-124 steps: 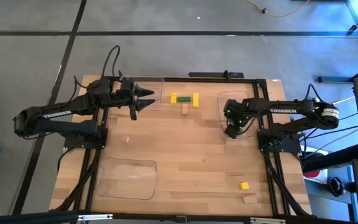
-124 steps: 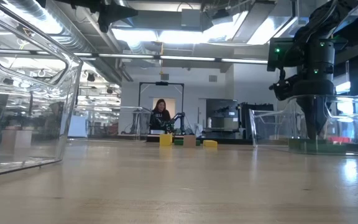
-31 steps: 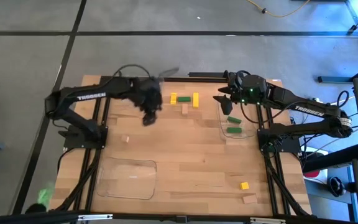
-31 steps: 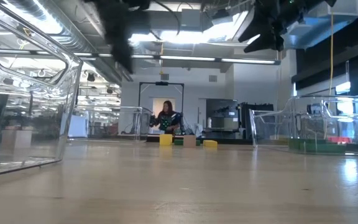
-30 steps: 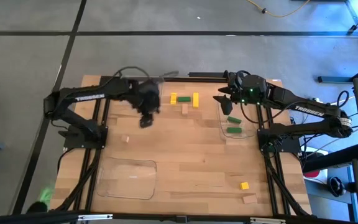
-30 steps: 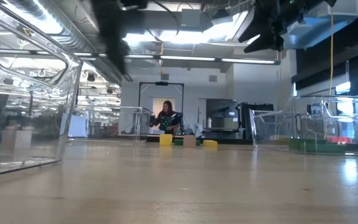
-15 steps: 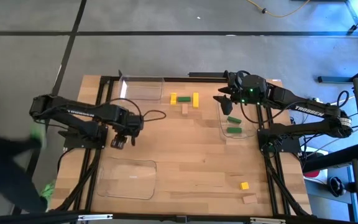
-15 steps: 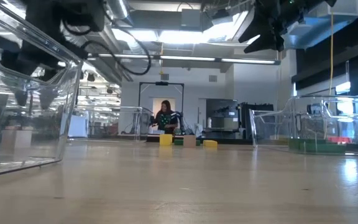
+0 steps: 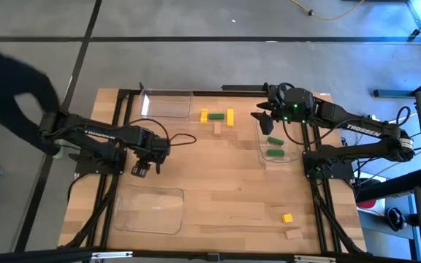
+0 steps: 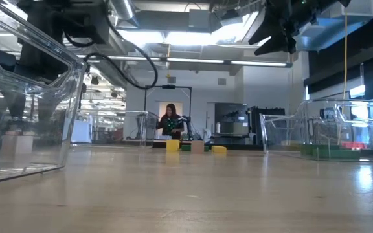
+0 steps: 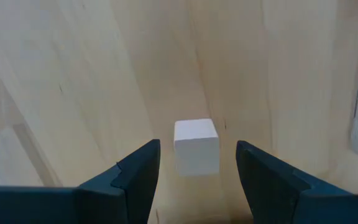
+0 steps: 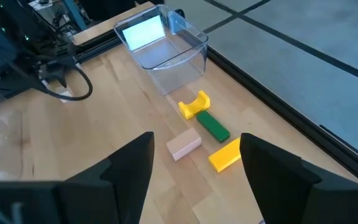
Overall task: Sort & place blocks by color
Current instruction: Put the middle left brown block into the top left transparent bin
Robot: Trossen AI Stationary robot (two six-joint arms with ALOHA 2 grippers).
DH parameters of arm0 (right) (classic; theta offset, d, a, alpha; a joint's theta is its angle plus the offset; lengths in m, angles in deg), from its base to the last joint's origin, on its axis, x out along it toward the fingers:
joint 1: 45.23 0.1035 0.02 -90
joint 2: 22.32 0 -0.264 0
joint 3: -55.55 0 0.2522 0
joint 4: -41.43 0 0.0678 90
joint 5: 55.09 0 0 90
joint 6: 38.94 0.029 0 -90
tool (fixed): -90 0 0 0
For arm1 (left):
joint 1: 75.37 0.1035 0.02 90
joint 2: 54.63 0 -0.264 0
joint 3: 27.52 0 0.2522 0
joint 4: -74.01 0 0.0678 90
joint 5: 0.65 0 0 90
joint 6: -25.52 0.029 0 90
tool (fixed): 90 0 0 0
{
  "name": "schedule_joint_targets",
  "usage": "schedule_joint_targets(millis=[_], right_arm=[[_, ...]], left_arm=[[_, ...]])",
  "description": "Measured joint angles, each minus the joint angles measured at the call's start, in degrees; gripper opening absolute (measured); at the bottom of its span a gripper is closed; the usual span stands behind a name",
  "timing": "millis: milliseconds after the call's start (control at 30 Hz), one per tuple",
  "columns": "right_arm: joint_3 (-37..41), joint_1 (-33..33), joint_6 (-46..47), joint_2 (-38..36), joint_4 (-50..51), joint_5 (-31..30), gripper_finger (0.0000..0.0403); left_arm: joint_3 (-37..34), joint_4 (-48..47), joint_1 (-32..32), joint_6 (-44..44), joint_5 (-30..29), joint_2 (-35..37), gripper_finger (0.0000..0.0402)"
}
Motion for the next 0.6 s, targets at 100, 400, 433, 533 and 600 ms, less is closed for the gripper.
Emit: schedule_joint_targets(millis=[100,400,433,533,600], right_arm=[[0.0,0.0,0.0,0.0,0.0,-0.3,0.0241],[0.0,0.0,-0.1,0.0,0.0,-0.4,0.0241],[0.0,0.0,-0.1,0.0,0.0,-0.4,0.0241],[0.0,0.0,-0.2,0.0,0.0,-0.4,0.0241],[0.0,0.0,-0.2,0.0,0.0,-0.4,0.0241]], left_arm=[[0.0,-0.1,0.0,-0.2,0.0,-1.4,0.0220],[0.0,0.1,0.0,0.1,-0.4,-5.3,0.0261],[0.0,0.2,0.0,0.1,-0.7,-5.7,0.0263],[0.0,0.1,0.0,0.2,-1.2,-6.8,0.0264],[0.0,0.1,0.0,1.1,-0.4,-8.0,0.0263]])
